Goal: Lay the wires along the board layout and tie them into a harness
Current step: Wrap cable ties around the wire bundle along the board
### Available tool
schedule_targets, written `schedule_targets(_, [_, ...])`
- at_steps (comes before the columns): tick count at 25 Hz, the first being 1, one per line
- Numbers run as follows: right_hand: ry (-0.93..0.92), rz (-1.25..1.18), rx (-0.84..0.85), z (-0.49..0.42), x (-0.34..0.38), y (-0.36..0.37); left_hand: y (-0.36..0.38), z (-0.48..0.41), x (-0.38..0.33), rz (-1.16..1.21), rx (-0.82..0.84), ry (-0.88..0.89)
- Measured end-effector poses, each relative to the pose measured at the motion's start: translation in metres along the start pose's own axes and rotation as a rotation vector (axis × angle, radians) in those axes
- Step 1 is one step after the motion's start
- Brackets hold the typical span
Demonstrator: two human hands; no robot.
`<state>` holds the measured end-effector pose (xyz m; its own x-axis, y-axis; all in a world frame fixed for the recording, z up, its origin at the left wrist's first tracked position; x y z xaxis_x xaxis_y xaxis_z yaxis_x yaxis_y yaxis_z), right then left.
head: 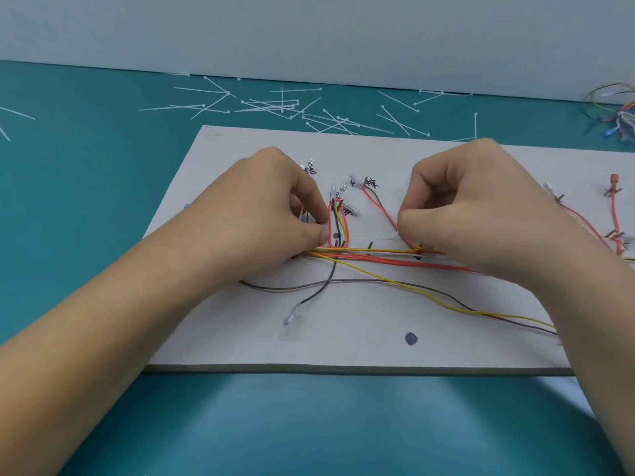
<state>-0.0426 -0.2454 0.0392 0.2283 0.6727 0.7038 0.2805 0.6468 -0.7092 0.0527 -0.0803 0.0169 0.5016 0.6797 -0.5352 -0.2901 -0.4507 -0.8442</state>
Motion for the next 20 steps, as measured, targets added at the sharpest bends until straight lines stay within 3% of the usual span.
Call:
schedule_targets(10, [0.094,0.018,0.026,-0.001,-0.015,0.002,-0.003,0.001,-0.012,-0.163,-0.039,0.018])
schedule_targets(16, [0.08,0.027,0.021,-0.002,-0.013,0.001,0.014,0.007,-0.023,-0.467,0.067,0.126])
schedule_targets(20, [0.06,0.044,0.018,-0.003,-0.011,0.001,0.009,0.009,-0.021,-0.455,0.041,0.093])
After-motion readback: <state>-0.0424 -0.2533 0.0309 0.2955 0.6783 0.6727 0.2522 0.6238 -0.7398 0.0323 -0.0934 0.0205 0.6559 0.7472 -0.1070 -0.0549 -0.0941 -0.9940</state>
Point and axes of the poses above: each hand's wrist, its own z-axis away from the middle knuckle, its own y-axis out of the palm, x = y × z, the point moved 10 cm from there along -z, towards the middle knuckle, and after that the axes turned 5 degrees about -z, right-handed, at the moved point
